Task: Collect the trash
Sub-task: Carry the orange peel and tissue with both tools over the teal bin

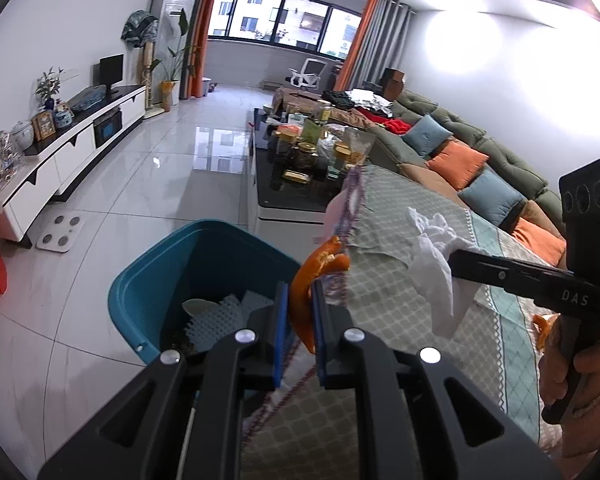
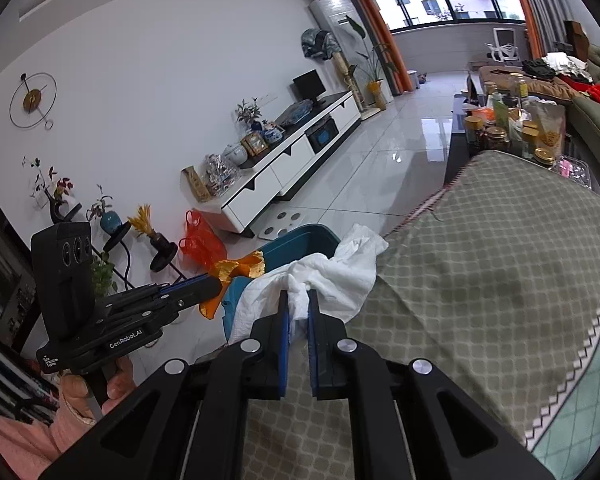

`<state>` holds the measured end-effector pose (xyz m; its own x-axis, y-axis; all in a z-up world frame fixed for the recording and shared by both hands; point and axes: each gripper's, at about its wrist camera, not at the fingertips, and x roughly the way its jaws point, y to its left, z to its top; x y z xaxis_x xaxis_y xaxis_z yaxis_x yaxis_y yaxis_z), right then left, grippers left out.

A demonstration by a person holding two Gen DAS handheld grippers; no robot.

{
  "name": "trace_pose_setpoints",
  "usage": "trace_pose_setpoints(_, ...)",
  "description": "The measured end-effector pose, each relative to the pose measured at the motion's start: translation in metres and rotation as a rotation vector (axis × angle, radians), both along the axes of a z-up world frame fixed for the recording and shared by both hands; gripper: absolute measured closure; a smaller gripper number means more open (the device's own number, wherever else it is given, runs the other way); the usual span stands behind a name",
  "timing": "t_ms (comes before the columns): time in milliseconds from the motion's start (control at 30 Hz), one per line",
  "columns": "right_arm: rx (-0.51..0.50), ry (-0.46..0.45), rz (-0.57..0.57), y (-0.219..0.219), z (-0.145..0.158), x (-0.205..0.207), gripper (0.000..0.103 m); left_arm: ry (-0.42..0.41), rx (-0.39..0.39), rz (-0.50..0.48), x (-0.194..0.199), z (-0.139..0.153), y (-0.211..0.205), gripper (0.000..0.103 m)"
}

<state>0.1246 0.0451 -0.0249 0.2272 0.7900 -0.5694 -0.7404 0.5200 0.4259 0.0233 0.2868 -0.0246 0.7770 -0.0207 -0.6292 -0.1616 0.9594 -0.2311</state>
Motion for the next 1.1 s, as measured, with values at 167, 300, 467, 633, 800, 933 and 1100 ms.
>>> trace_pose_setpoints(167,-0.011,-0.003,0.029,0.016,-0.001,0.000,0.095,0.008,0.000,0.027,0.000,-0.003,0.009,0.090)
trace_pose_setpoints(300,-0.020,0.001,0.042,0.027,-0.003,0.002,0.095,0.013,0.003,0.044,0.000,-0.005,0.017,0.090)
trace_pose_setpoints(467,-0.032,0.010,0.055,0.040,-0.006,0.005,0.095,0.019,-0.003,0.062,0.001,-0.009,0.025,0.090)
trace_pose_setpoints(633,-0.053,0.010,0.070,0.056,-0.009,0.009,0.095,0.034,-0.007,0.082,0.004,-0.017,0.032,0.090)
trace_pose_setpoints(800,-0.074,0.015,0.078,0.069,-0.014,0.012,0.095,0.047,-0.013,0.094,0.008,-0.022,0.036,0.090)
trace_pose_setpoints(933,-0.089,0.018,0.083,0.077,-0.018,0.014,0.095,0.056,-0.015,0.103,0.011,-0.027,0.039,0.090)
trace_pose_setpoints(1100,-0.099,0.022,0.087,0.086,-0.021,0.017,0.095,0.065,-0.013,0.112,0.014,-0.030,0.039,0.090)
